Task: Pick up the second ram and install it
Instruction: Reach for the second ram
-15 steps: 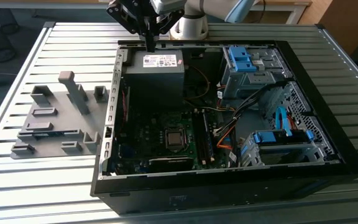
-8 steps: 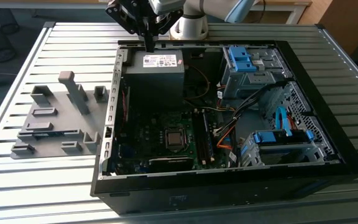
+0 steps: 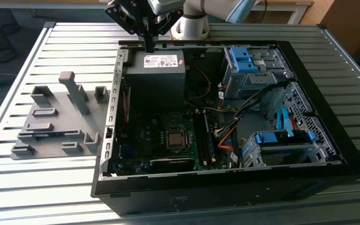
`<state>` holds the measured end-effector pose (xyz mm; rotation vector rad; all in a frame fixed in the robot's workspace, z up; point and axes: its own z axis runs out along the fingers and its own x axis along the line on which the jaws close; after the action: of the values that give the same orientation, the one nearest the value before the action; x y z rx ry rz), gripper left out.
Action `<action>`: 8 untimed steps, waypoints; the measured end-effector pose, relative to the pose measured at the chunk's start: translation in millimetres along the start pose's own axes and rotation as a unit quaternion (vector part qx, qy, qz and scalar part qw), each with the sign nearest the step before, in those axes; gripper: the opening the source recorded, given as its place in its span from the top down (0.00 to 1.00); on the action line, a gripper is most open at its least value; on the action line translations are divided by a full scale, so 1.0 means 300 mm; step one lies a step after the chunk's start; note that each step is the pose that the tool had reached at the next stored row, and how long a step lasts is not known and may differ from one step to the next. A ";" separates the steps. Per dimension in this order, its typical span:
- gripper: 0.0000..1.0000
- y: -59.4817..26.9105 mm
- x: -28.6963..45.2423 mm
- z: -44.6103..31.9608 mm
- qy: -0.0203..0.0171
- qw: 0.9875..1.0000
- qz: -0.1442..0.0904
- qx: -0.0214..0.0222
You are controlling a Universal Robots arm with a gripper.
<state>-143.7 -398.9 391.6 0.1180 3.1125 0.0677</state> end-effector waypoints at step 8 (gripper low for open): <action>0.89 -0.001 0.007 0.001 0.000 1.000 0.000 0.000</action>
<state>-145.9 -398.9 391.1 0.1179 3.1126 0.0675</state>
